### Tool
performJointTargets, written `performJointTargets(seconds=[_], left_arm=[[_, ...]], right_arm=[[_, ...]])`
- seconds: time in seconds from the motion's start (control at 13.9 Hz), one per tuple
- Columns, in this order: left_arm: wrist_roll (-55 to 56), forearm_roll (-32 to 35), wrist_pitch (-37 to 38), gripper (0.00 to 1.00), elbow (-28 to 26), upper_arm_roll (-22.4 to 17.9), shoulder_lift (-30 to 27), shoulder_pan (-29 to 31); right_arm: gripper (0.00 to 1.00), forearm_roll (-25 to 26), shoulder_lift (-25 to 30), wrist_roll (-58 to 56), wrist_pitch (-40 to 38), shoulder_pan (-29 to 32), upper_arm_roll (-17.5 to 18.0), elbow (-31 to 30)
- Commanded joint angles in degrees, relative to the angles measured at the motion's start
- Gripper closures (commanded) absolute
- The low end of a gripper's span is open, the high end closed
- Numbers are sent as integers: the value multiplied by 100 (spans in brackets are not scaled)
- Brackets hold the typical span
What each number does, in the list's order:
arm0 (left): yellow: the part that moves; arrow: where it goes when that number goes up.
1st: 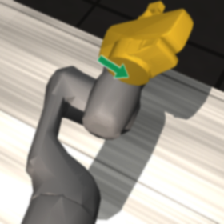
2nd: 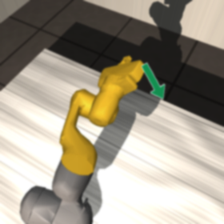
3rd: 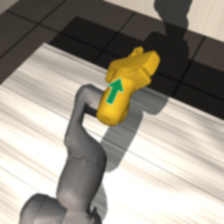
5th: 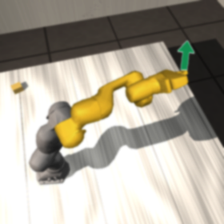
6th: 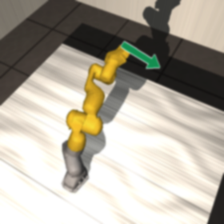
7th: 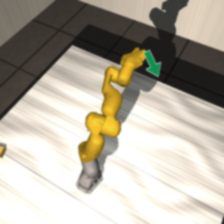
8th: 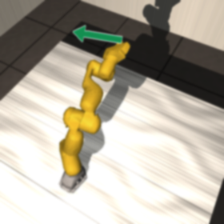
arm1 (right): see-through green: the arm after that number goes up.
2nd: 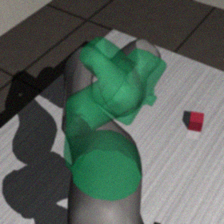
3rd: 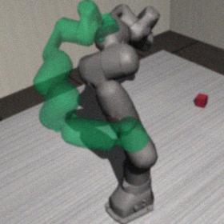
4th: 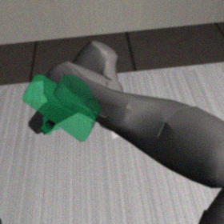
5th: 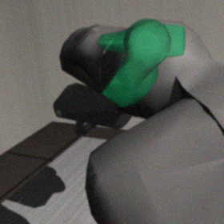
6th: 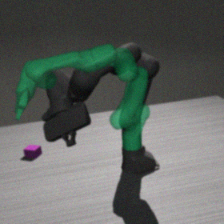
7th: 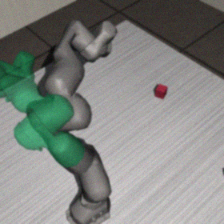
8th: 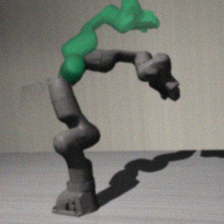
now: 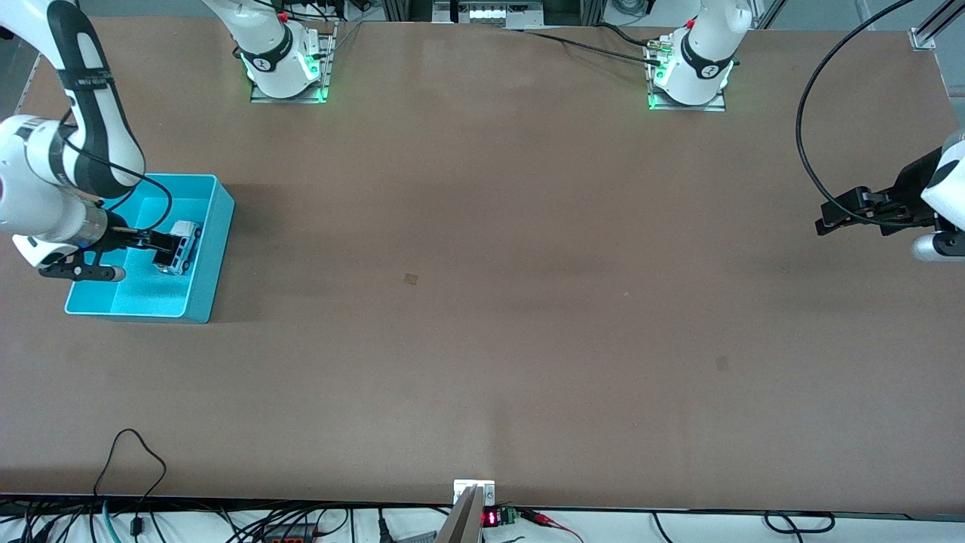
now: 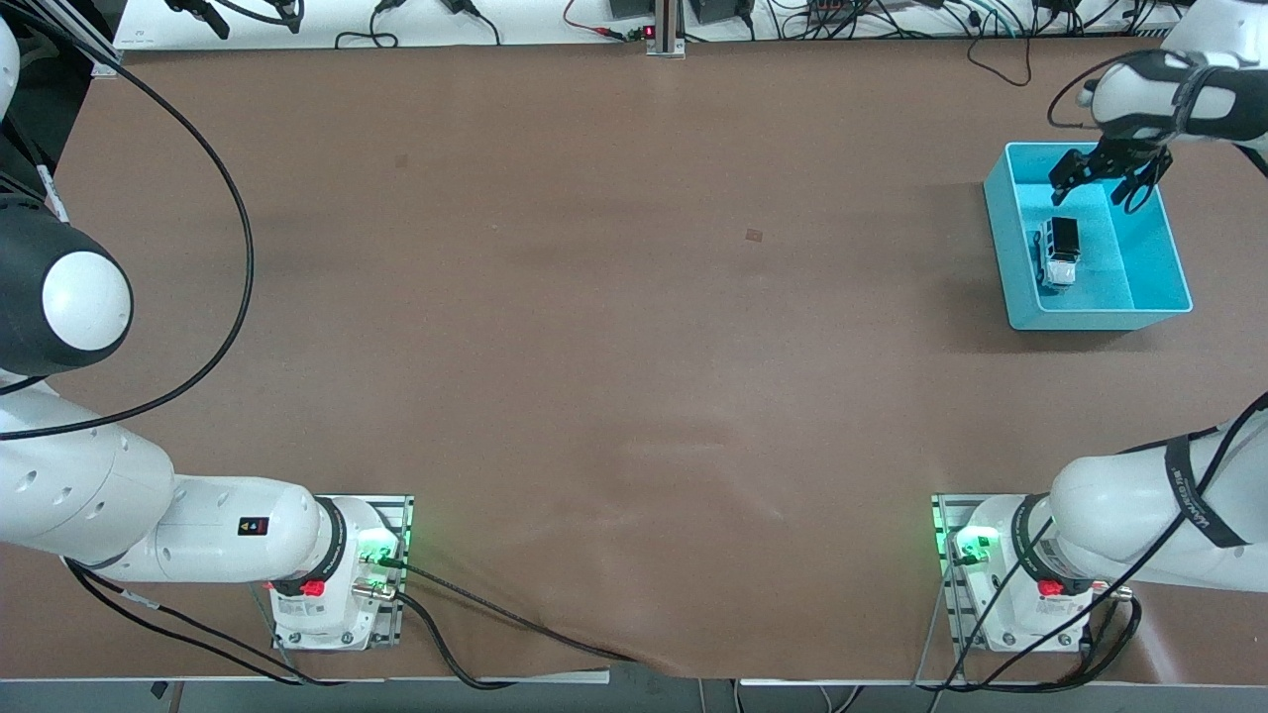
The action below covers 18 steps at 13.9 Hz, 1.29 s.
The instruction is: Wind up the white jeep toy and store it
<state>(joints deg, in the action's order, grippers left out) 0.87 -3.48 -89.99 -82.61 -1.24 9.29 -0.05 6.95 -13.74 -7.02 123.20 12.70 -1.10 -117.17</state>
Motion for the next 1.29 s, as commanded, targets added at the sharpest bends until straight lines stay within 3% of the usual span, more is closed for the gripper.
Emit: performJointTargets(seconds=[0.0, 0.43, 0.86, 1.01, 1.22], left_arm=[[36, 111, -19, 0, -158, 10, -156, 14], [36, 111, -28, 0, -159, 10, -147, 14], [36, 111, -72, 0, -150, 1, -147, 23], [36, 102, -80, 0, -150, -34, -147, 23], [27, 102, -98, 0, -124, -34, -138, 23]], right_arm=[[0, -124, 309, -71, -751, 31, 93, 316], [0, -335, 1127, -54, -2000, -57, 304, 993], [0, -317, 1417, -63, -2959, -118, 400, 2057], [0, -361, 1392, -45, -3614, -136, 383, 2460], [0, -651, 1383, -1, -3821, -328, 217, 2515]])
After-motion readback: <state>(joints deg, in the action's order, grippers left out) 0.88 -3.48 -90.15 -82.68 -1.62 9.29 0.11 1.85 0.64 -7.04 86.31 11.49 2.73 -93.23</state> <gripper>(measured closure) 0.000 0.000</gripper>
